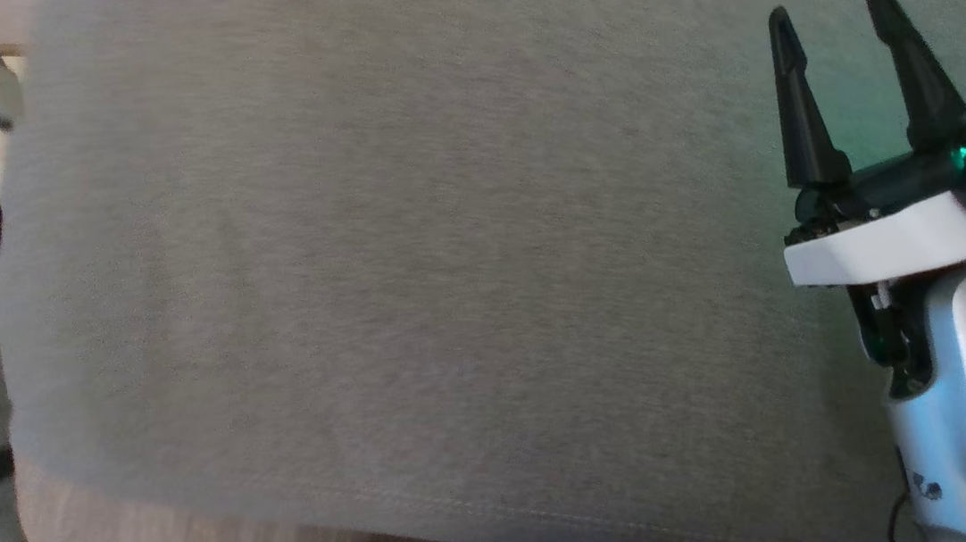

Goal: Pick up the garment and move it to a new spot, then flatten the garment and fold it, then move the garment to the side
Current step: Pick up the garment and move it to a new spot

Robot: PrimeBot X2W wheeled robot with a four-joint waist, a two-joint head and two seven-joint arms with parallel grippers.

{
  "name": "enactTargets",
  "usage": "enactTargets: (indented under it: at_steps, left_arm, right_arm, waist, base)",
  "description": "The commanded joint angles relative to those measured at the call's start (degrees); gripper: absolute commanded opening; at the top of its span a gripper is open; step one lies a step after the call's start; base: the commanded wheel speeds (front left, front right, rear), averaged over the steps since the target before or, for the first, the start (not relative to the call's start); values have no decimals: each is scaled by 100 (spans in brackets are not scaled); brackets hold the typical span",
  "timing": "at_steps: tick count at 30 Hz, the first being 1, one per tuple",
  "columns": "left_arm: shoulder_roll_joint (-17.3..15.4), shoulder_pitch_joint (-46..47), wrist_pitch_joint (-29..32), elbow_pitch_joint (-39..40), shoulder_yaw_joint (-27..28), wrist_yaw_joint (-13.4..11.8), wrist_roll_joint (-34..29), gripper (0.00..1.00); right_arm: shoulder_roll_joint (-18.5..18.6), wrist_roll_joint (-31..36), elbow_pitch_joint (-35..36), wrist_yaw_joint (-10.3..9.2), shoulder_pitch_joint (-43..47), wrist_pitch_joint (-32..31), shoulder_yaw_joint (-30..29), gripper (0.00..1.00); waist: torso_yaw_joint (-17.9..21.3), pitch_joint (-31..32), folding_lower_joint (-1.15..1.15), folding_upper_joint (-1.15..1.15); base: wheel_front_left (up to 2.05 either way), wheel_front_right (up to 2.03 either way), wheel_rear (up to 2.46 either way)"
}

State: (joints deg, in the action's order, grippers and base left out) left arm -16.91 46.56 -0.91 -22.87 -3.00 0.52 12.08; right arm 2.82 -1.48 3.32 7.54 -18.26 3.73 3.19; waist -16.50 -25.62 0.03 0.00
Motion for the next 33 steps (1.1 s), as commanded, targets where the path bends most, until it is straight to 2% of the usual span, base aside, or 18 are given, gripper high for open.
enactTargets:
  at_steps: [1, 10, 16, 20, 21, 23, 24, 25, 26, 33]
  left_arm:
    - [-330, 329, 143, -81, 155, 33, -19, 100]
    - [-481, 1252, 1014, -1618, -17, 501, 343, 100]
    - [-633, 1514, 1381, -2148, -104, 593, 471, 100]
    - [-742, 1633, 1474, -2357, -127, 561, 456, 100]
    - [-758, 1652, 1477, -2401, -123, 535, 456, 96]
    - [-789, 1666, 1486, -2495, -125, 508, 459, 49]
    - [-803, 1676, 1473, -2534, -129, 506, 460, 38]
    - [-816, 1685, 1447, -2569, -132, 495, 458, 13]
    - [-828, 1692, 1400, -2598, -132, 473, 452, 0]
    - [-933, 1752, 725, -2584, -181, 330, 326, 0]
  right_arm:
    - [6, 26, 273, -5, -62, 4, 160, 100]
    - [6, 55, 603, -5, 142, 95, 36, 100]
    - [6, 0, 785, -5, 266, 138, 17, 100]
    - [6, -34, 835, -5, 287, 177, 30, 100]
    - [6, -43, 838, -5, 283, 187, 31, 100]
    - [6, -66, 848, -5, 263, 224, 28, 100]
    - [6, -71, 850, -5, 250, 245, 28, 100]
    - [6, -74, 856, -5, 239, 269, 29, 100]
    - [6, -75, 859, -5, 228, 289, 30, 100]
    - [6, -110, 723, -5, 177, 424, 34, 100]
  waist:
    - [699, -685, -3, 0]
    - [1284, -1001, -3, 0]
    - [1469, -1139, -3, 0]
    - [1530, -1213, -3, 0]
    - [1541, -1223, -3, 0]
    - [1559, -1233, -3, 0]
    - [1565, -1233, -3, 0]
    - [1568, -1230, -3, 0]
    - [1568, -1223, -3, 0]
    - [1544, -938, -3, 0]
  base:
    - [0, 0, 0]
    - [0, 0, 0]
    - [0, 0, 0]
    - [0, 0, 0]
    - [0, 0, 0]
    - [0, 0, 0]
    - [0, 0, 0]
    - [0, 0, 0]
    - [0, 0, 0]
    - [0, 0, 0]
